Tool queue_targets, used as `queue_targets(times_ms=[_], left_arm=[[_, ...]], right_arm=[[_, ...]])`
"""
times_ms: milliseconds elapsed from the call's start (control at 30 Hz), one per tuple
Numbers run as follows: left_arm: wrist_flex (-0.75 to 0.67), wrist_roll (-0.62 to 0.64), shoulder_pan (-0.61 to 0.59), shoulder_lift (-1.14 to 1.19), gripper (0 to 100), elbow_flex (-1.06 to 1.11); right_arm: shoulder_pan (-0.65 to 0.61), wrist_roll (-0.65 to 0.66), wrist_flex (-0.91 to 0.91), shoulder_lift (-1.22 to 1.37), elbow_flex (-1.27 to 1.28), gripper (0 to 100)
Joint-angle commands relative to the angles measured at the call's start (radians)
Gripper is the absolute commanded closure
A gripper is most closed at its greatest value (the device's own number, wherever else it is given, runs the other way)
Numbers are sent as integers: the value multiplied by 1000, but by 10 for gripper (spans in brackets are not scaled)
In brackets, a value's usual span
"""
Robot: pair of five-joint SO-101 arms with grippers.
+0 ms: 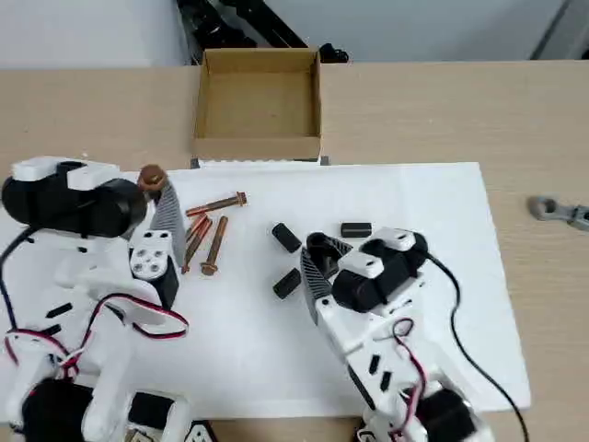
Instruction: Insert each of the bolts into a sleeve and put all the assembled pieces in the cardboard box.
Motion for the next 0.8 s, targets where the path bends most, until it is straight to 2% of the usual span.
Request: queue_targets(times_ms=[0,267,467,767], left_arm=[[-64,-3,68,2,995,-56],[-144,-6,316,51,995,-73],[-150,-6,466,123,995,-99],[-195,-2,511,176,995,-182]], right_arm=[[-4,3,-185,-10,43,993],[-5,9,-386,70,46,994],[-41,147,-415,105,55,994],[-71,147,-430,104,124,994]])
